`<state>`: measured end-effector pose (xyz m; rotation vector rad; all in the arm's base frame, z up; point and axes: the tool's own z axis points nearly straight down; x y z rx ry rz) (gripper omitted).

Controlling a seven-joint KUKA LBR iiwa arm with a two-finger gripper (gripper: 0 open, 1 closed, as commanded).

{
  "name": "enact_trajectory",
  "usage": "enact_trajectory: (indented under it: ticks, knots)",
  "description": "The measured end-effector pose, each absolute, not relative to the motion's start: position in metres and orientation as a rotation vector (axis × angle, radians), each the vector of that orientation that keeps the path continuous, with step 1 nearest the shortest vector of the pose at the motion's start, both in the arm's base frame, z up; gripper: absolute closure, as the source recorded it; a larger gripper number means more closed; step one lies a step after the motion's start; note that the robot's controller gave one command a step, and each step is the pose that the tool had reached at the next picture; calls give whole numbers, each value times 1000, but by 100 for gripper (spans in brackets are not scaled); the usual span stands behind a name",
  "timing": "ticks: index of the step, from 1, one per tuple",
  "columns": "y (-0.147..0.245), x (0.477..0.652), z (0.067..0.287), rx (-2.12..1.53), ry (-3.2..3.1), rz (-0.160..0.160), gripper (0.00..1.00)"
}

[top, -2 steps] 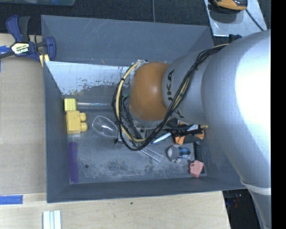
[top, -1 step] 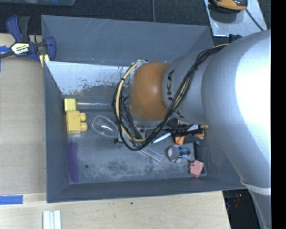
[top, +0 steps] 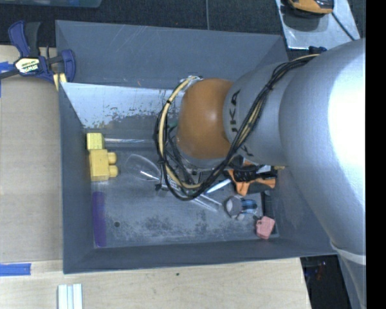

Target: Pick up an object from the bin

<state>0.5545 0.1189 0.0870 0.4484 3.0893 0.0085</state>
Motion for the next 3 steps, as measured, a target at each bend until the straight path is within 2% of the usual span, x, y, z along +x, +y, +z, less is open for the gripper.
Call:
enact_trajectory:
  ticks: [3]
  knots:
    - [118, 555, 161, 446, 3088, 9, 100]
